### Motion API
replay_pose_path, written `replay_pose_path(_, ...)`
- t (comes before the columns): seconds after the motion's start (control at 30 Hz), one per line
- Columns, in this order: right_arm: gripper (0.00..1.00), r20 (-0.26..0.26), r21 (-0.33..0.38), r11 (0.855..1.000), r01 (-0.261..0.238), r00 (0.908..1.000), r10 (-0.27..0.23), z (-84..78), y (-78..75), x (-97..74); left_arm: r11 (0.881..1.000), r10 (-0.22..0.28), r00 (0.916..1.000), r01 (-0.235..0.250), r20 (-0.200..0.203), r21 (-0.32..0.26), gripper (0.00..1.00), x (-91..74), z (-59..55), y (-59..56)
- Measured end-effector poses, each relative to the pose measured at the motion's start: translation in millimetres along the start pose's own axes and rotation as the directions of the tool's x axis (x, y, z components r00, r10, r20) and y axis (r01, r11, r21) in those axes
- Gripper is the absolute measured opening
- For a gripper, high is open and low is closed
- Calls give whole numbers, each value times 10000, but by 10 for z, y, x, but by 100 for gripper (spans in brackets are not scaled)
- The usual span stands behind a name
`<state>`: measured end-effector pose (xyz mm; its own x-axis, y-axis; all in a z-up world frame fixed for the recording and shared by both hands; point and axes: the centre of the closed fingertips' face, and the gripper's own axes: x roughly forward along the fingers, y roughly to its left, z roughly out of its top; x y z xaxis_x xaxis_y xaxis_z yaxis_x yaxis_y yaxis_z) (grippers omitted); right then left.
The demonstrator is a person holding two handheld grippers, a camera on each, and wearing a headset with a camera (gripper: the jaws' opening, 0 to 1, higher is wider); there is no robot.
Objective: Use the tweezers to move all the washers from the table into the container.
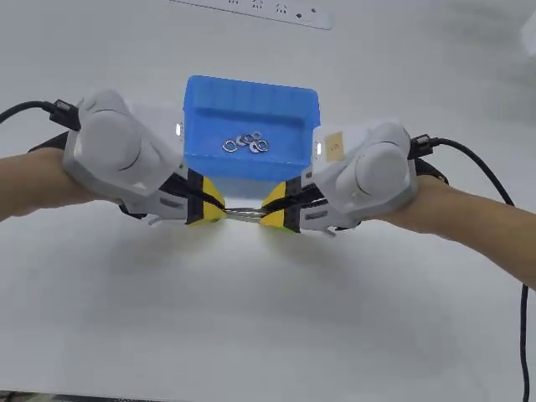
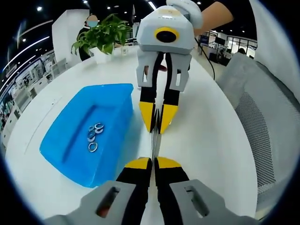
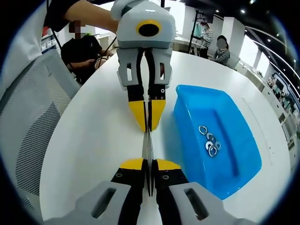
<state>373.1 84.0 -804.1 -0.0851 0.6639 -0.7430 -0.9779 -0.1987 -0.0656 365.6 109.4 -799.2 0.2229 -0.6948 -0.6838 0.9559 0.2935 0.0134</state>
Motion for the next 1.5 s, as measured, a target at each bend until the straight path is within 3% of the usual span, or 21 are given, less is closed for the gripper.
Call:
replay_pose_path(0.23,11,-76,46,10000,22,10000,-22,-30,23,-17,10000,5,10000,-5,-3,-75,9,-3,11,-22)
replay_pose_path(0.37,12,-104,194,9997,170,9998,-168,-53,13,-35,9993,-54,10000,57,72,-370,15,-20,25,-55)
replay_pose_path(0.53,18,89,593,9959,680,9976,-686,-40,-32,-127,9976,258,9994,-242,231,-646,19,-137,40,-36)
replay_pose_path(0.63,18,306,941,9902,1034,9938,-1067,-2,-49,-199,9893,660,9968,-593,457,-1334,21,-256,44,-25)
replay_pose_path(0.67,19,379,1075,9873,1168,9919,-1214,4,-48,-234,9824,833,9930,-676,841,-1744,22,-309,84,-30)
replay_pose_path(0.73,23,700,1420,9782,1516,9842,-1627,36,-39,-324,9725,1062,9827,-708,1515,-2221,26,-428,166,-54)
replay_pose_path(0.8,25,1047,1766,9671,1832,9735,-2035,64,-9,-441,9660,1375,9729,-903,1857,-2424,29,-551,214,-65)
replay_pose_path(0.83,25,1466,2122,9581,1924,9631,-2259,101,11,-511,9641,1476,9694,-968,1959,-2474,30,-599,228,-74)
replay_pose_path(0.87,25,1805,2498,9495,1900,9542,-2385,121,32,-568,9627,1741,9606,-1198,2166,-2426,32,-653,260,-65)
replay_pose_path(0.9,26,1989,3009,9331,1969,9440,-2633,111,46,-649,9613,1963,9542,-1419,2256,-2362,37,-690,273,-47)
replay_pose_path(0.93,26,1993,3208,9234,2106,9381,-2832,82,50,-706,9562,2314,9434,-1755,2377,-2341,41,-761,282,-35)
replay_pose_path(0.97,27,1998,3321,9144,2314,9302,-3079,50,53,-782,9528,2430,9384,-1833,2458,-2421,45,-799,287,-43)
replay_pose_path(1.1,31,1928,3412,8985,2760,9150,-3543,7,113,-1008,9472,2754,9252,-2148,2612,-2380,56,-969,308,-108)
replay_pose_path(1.13,32,1917,3438,8922,2929,9082,-3720,4,117,-1088,9422,2972,9169,-2364,2665,-2374,59,-1019,323,-103)
replay_pose_path(1.2,36,2092,3587,8774,3185,8886,-4081,38,105,-1221,9341,3200,9104,-2569,2624,-2479,69,-1082,313,-111)
replay_pose_path(1.37,47,2198,3242,8696,3725,8644,-4522,126,130,-1435,9232,3547,9005,-2949,2515,-2464,86,-1206,316,-199)
replay_pose_path(1.5,56,2253,2591,8708,4178,8506,-4752,235,158,-1511,9206,3696,8870,-3091,2767,-2386,100,-1312,442,-281)
